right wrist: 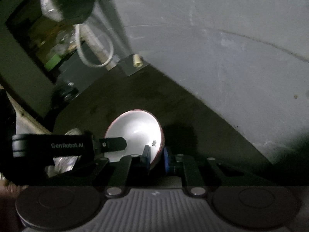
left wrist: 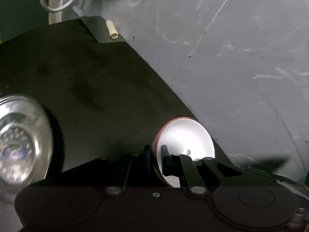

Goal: Organize plates and bowls
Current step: 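Lift the small white bowl with both tools and carry it over the stacked bowls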

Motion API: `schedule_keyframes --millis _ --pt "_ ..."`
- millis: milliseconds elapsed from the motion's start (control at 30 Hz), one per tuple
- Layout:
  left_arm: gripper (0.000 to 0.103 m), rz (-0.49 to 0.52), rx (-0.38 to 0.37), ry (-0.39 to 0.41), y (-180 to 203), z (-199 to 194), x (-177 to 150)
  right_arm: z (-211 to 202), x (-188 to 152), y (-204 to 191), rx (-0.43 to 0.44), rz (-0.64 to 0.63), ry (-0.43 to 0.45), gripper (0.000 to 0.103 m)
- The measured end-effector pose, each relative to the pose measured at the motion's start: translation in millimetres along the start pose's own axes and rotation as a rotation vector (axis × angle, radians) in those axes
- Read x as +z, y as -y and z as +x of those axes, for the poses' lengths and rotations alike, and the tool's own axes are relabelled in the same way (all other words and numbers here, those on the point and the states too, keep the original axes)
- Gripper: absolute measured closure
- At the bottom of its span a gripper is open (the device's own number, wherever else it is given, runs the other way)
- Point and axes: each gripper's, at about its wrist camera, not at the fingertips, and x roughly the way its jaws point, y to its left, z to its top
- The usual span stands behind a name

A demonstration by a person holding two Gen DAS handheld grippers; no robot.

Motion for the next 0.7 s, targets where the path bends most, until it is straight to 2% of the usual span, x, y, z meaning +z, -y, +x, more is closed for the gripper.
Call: schedule_keyframes --millis 167,300,500,700 --pt "0.093 -0.058 -0.016 0.052 -10.0 -41.3 -21.8 -27.9 -3.6 -14.3 0.089 -0.068 -0.037 0.087" --pt "0.092 -0.073 0.003 0.113 -16.5 -66.6 -41.0 -42.5 -3.1 -35.9 0.140 -0.161 -0.066 0.087" --pt "0.092 -0.150 -0.015 0.192 -38.7 -94.0 -62.8 -52.6 -3.3 -72.4 0.142 -0.279 -0.096 0.086" --pt "0.092 -0.181 0.050 0.207 -49.4 -124.9 -85.1 -63.3 -16.1 -116.9 0.160 -0.422 -0.129 0.086"
